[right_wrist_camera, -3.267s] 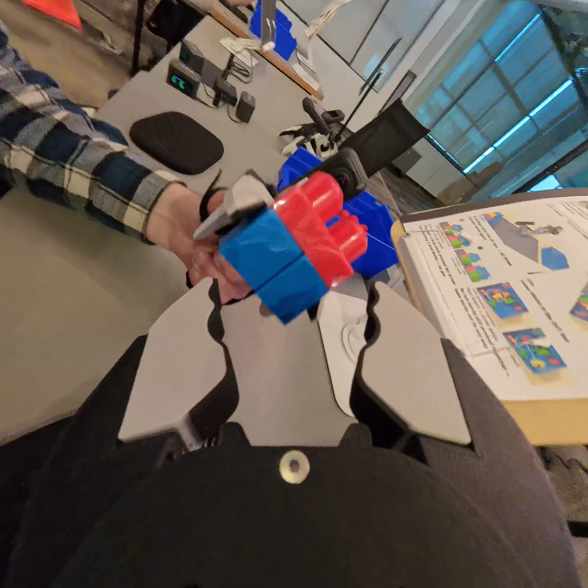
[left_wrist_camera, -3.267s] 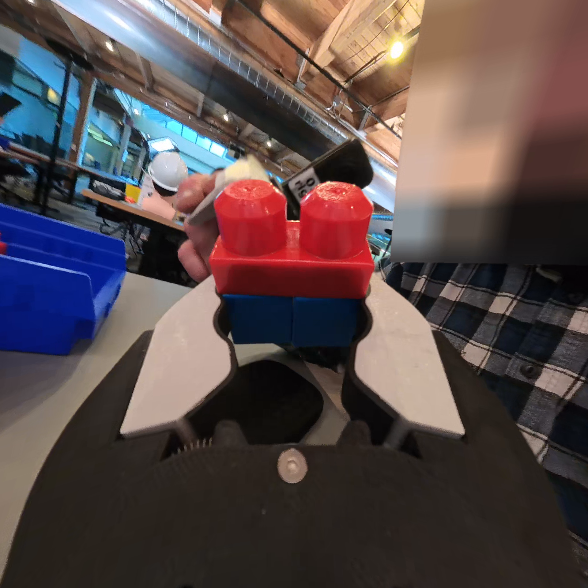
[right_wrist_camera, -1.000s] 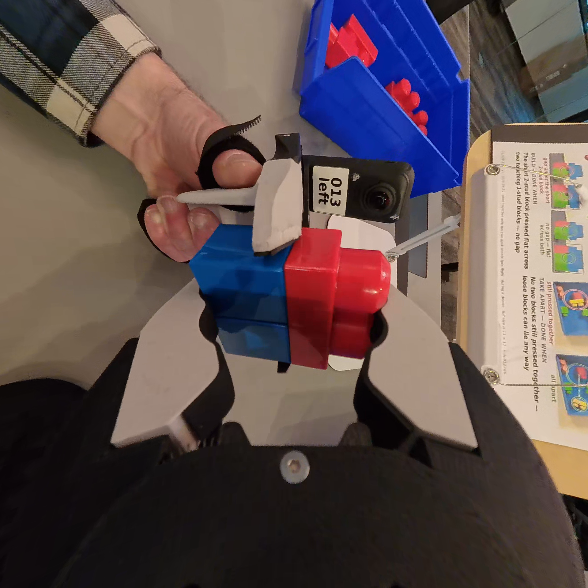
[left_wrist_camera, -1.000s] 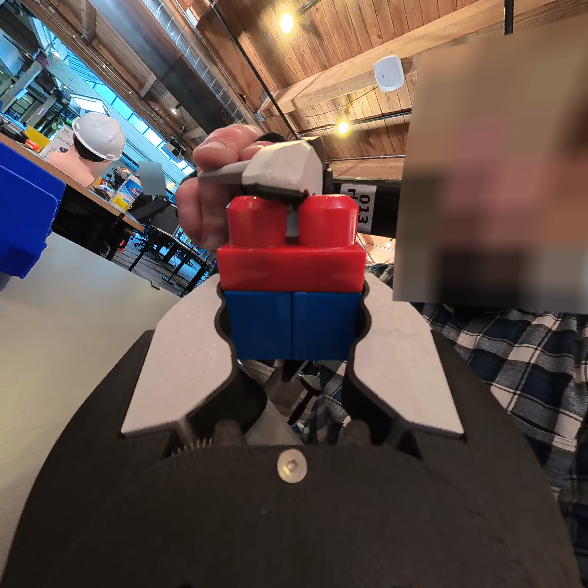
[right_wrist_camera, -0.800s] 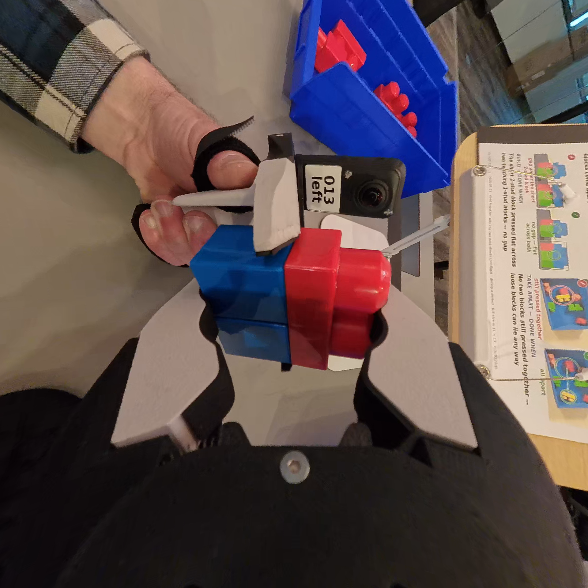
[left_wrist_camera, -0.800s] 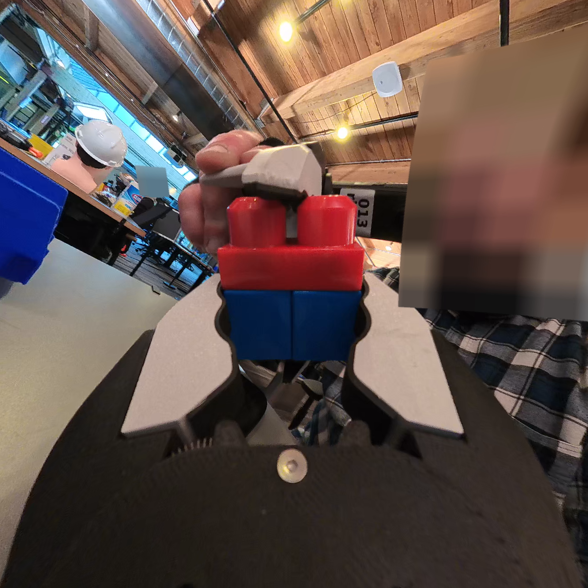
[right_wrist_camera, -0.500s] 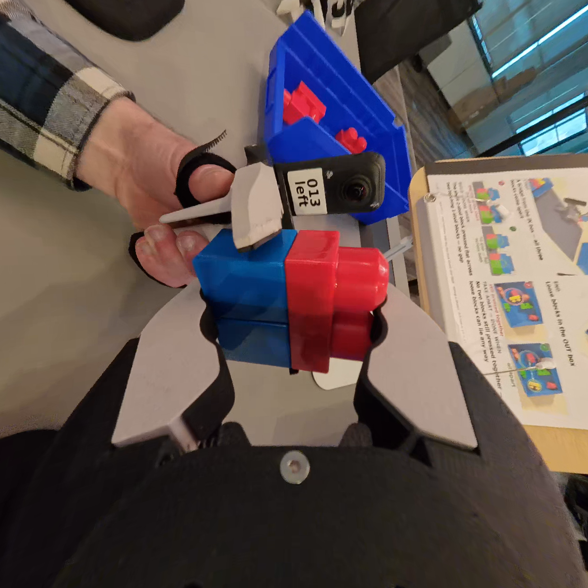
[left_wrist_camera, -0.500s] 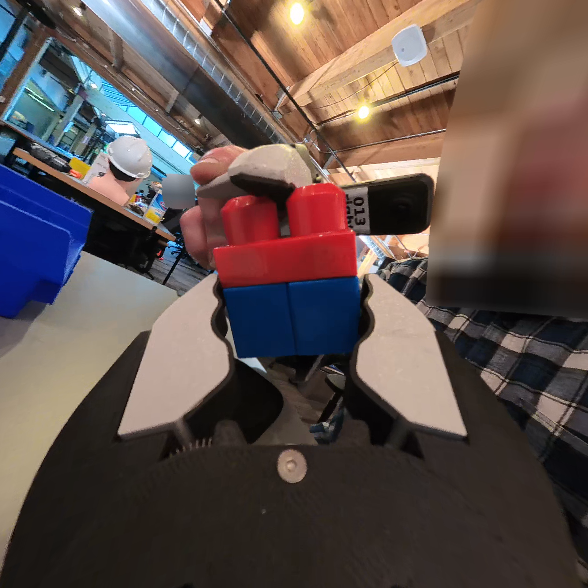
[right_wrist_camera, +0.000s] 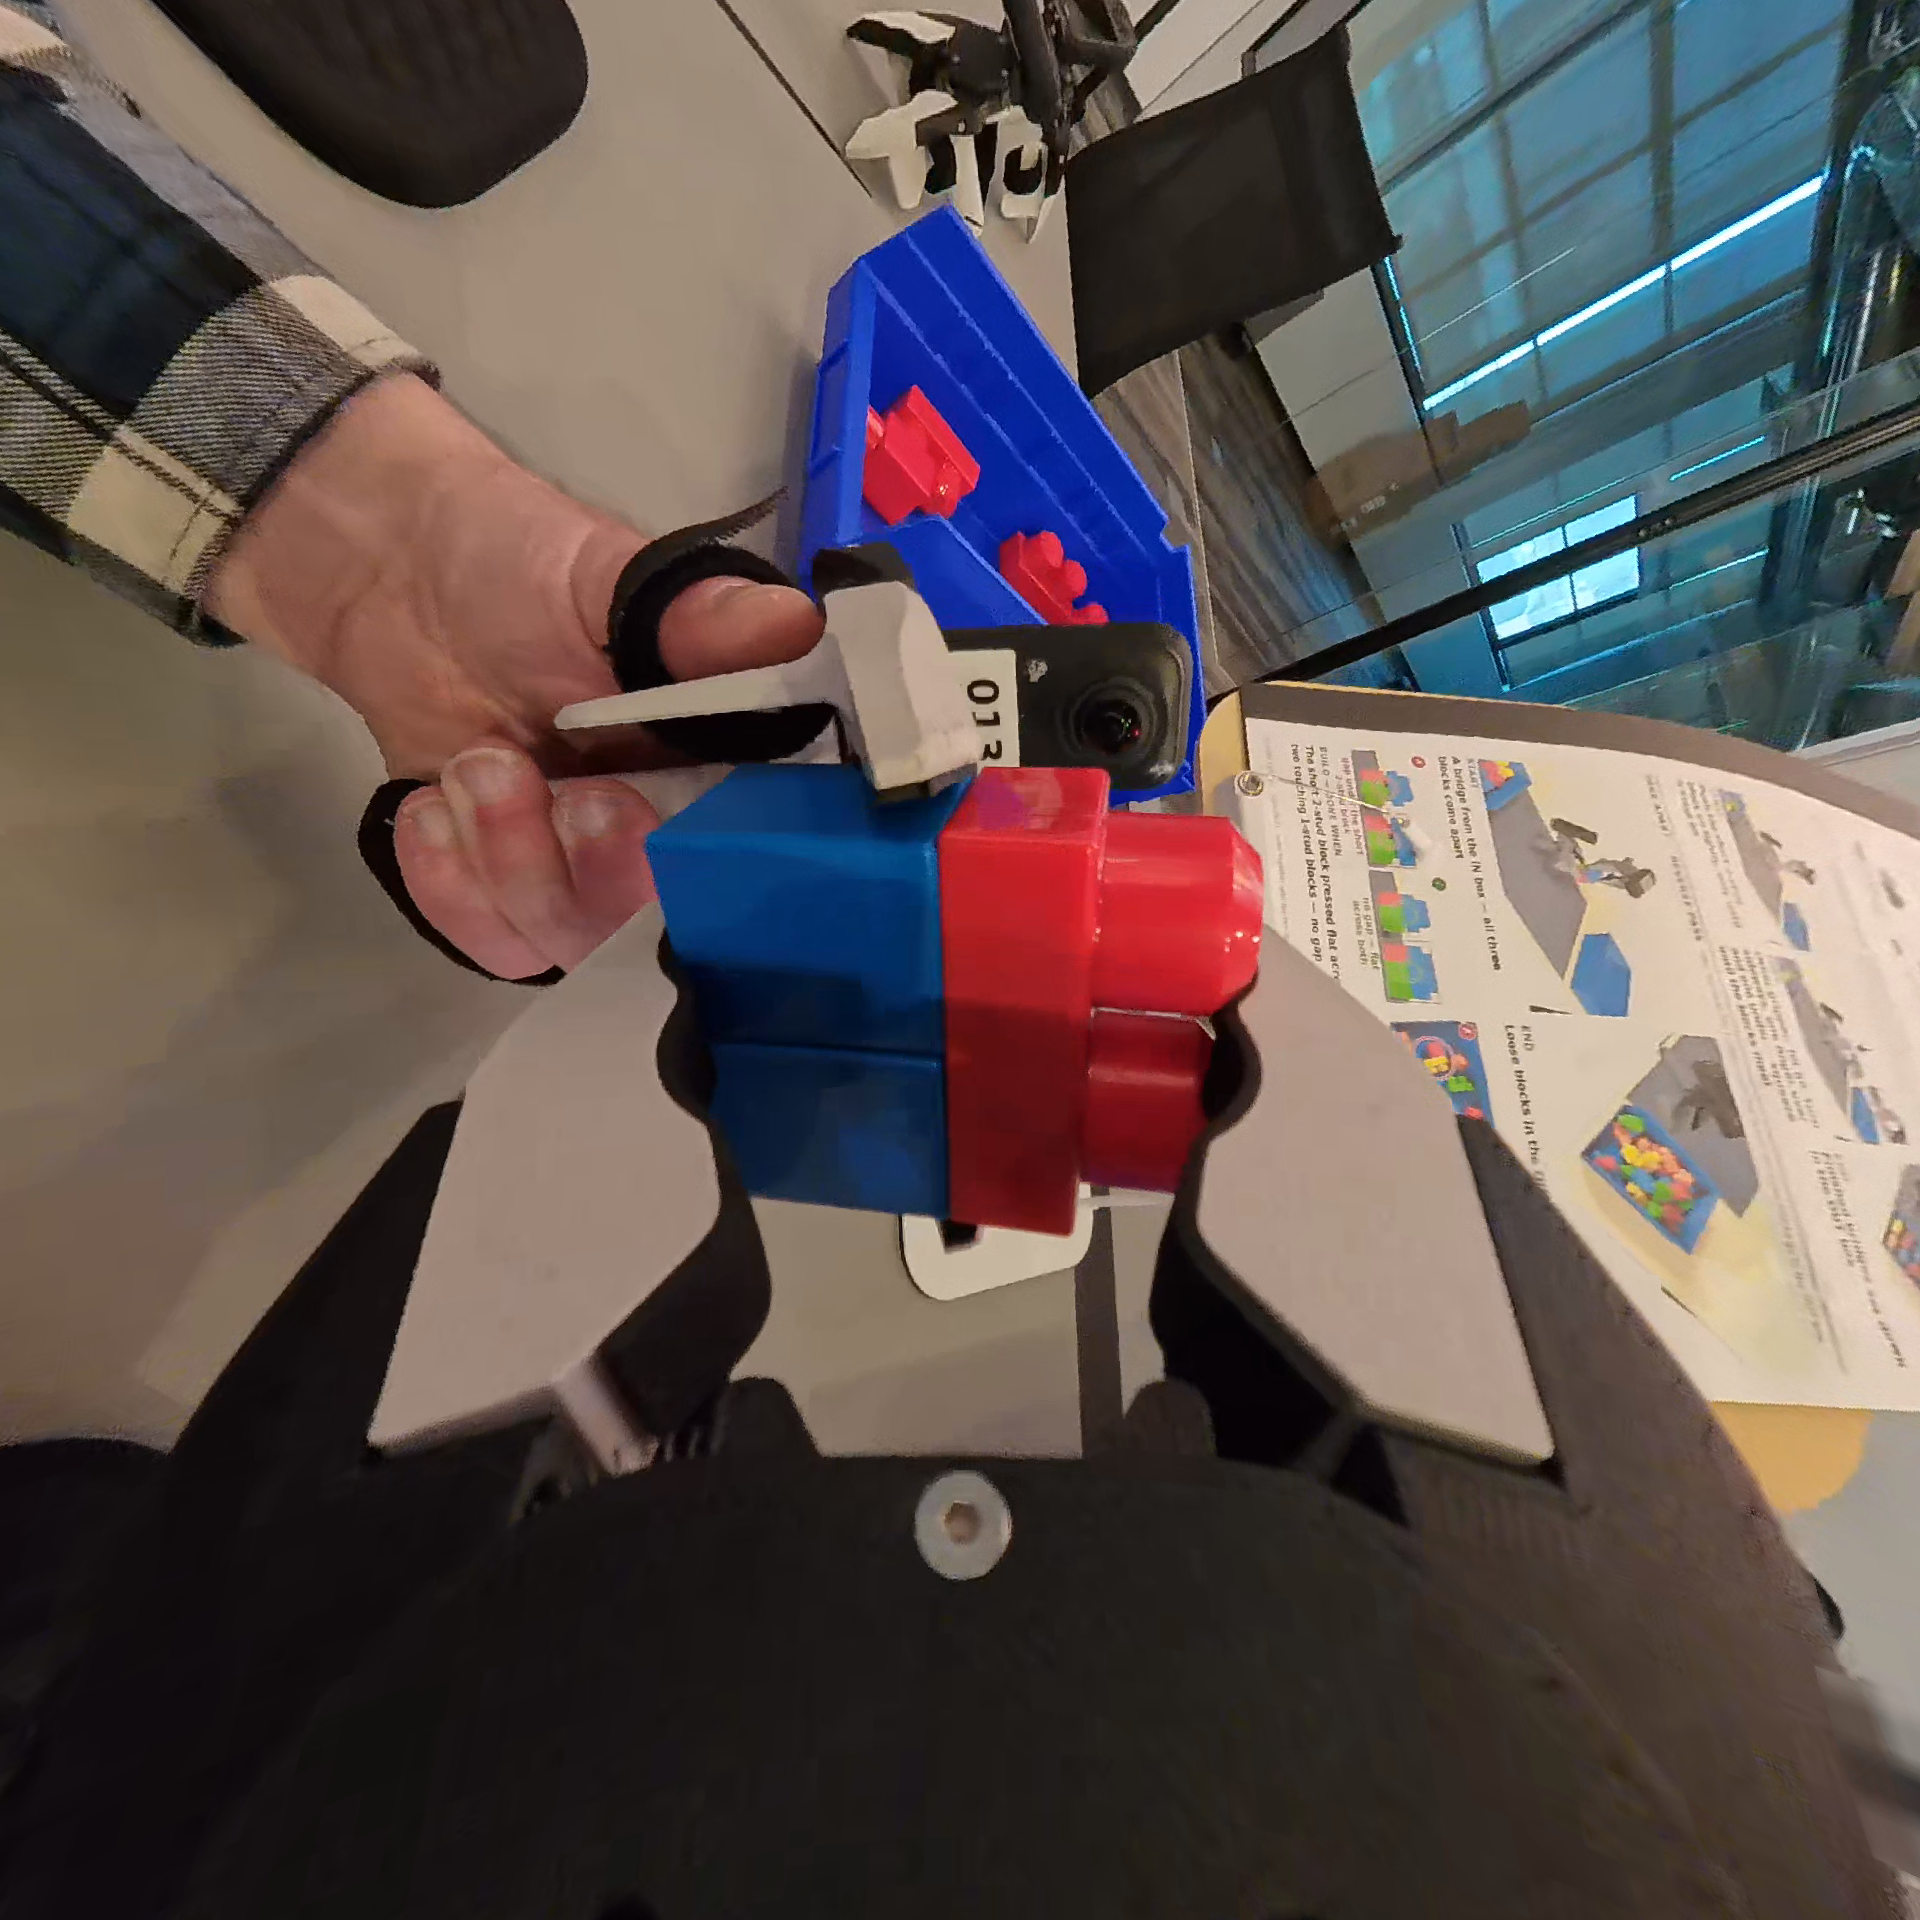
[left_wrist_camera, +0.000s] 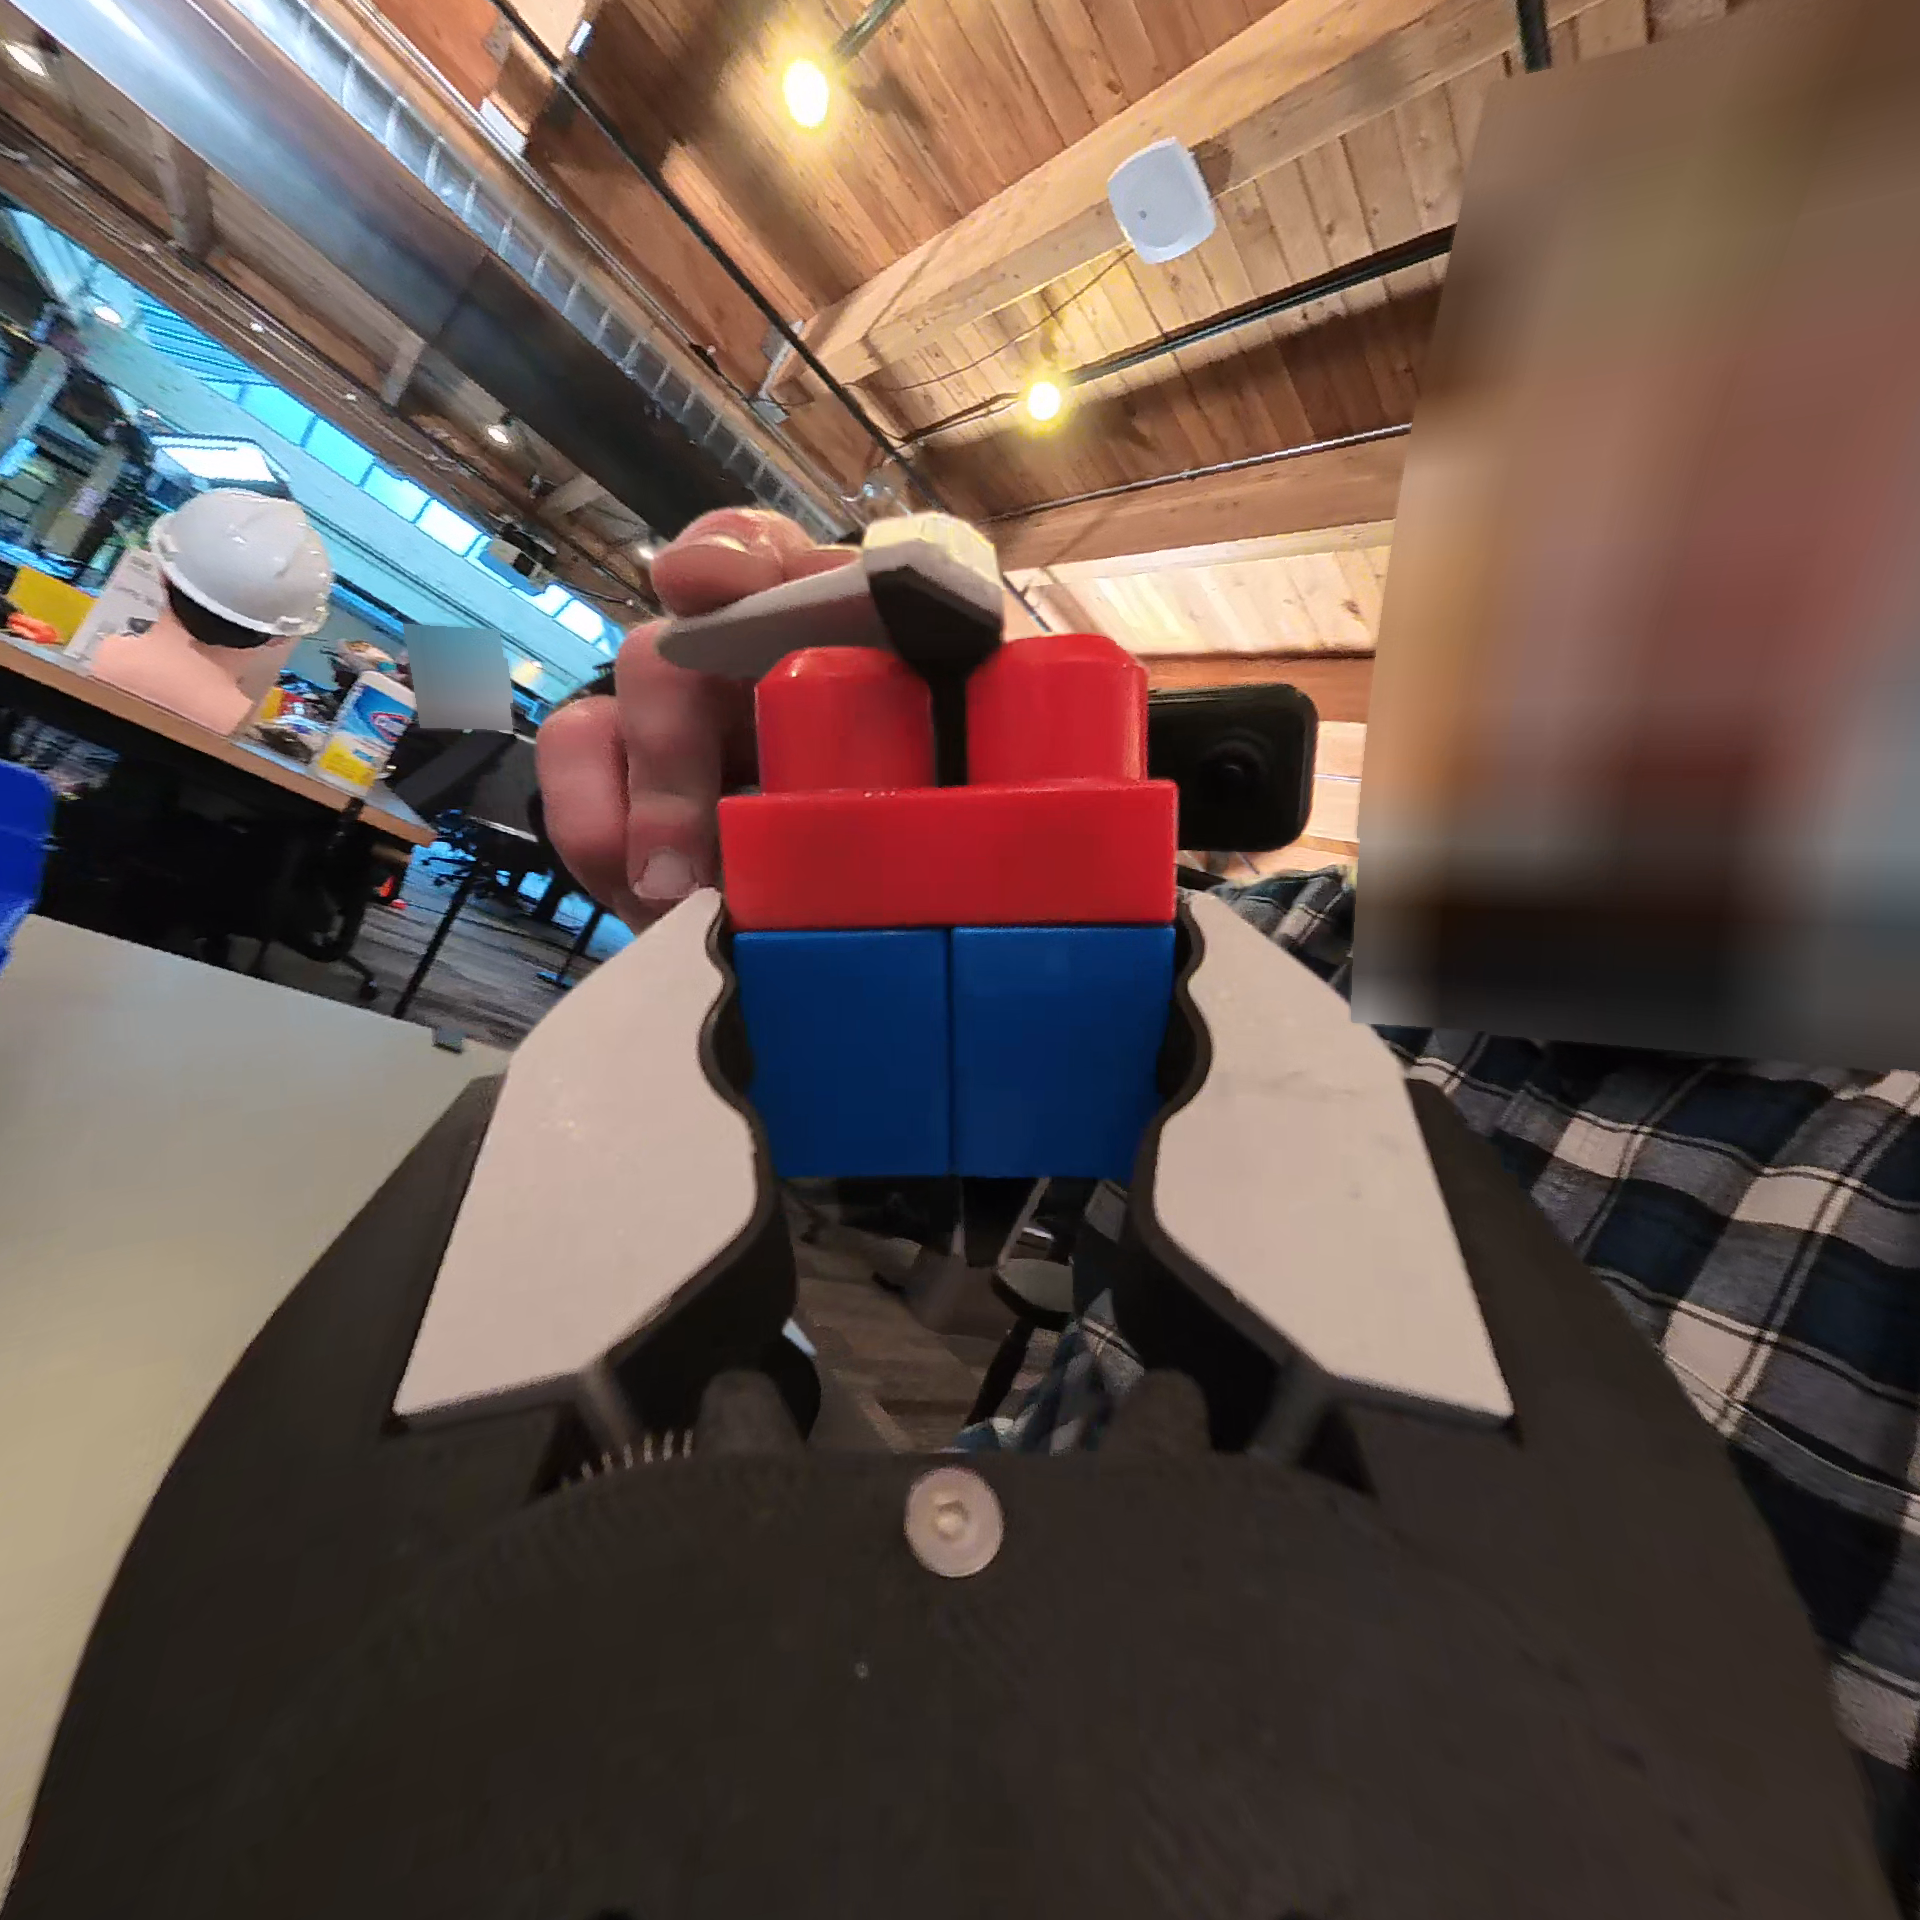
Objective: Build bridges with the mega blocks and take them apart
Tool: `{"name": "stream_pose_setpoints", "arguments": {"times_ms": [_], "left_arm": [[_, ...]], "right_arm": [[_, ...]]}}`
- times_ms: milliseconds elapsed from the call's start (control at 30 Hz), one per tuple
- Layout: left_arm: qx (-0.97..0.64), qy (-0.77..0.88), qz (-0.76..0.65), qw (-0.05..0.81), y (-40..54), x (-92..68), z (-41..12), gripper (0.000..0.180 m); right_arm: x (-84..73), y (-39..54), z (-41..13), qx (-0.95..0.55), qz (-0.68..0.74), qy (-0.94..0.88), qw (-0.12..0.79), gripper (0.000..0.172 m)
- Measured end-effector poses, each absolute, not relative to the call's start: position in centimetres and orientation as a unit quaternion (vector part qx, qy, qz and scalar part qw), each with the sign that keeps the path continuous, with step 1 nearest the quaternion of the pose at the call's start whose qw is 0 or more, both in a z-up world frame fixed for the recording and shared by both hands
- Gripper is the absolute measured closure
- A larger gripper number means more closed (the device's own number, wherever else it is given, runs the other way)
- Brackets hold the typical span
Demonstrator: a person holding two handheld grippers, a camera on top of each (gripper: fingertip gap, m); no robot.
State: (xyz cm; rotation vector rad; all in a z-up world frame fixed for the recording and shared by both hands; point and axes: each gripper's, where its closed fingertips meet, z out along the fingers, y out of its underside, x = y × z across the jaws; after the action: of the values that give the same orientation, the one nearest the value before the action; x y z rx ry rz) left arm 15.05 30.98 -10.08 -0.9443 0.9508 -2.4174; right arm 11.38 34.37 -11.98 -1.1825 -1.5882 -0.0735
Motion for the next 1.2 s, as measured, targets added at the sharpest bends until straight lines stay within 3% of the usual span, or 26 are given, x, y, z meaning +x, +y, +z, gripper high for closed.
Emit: {"name": "stream_pose_setpoints", "arguments": {"times_ms": [333,433,700,867,1133,1200], "left_arm": [[-0.304,0.328,-0.877,0.174,29.9,16.1,-8.8,0.101],[-0.349,0.343,-0.842,0.226,30.7,17.2,-9.6,0.091],[-0.452,0.392,-0.706,0.38,32.8,18.4,-10.7,0.104],[-0.485,0.447,-0.607,0.444,32.7,19.5,-11.8,0.126],[-0.488,0.427,-0.643,0.407,33.3,18.7,-12.4,0.138],[-0.49,0.426,-0.641,0.409,33.6,18.4,-12.4,0.138]], "right_arm": [[13.0,33.8,-10.8,-0.524,-0.063,-0.644,0.554,0.077],[14.9,35.2,-10.3,-0.555,-0.101,-0.604,0.564,0.077],[17.3,36.4,-11.1,-0.578,-0.219,-0.585,0.524,0.077],[16.4,36.8,-12.3,-0.581,-0.253,-0.596,0.493,0.077],[15.5,35.5,-12.8,-0.591,-0.154,-0.634,0.474,0.074],[15.7,34.5,-12.1,-0.603,-0.085,-0.64,0.468,0.083]]}}
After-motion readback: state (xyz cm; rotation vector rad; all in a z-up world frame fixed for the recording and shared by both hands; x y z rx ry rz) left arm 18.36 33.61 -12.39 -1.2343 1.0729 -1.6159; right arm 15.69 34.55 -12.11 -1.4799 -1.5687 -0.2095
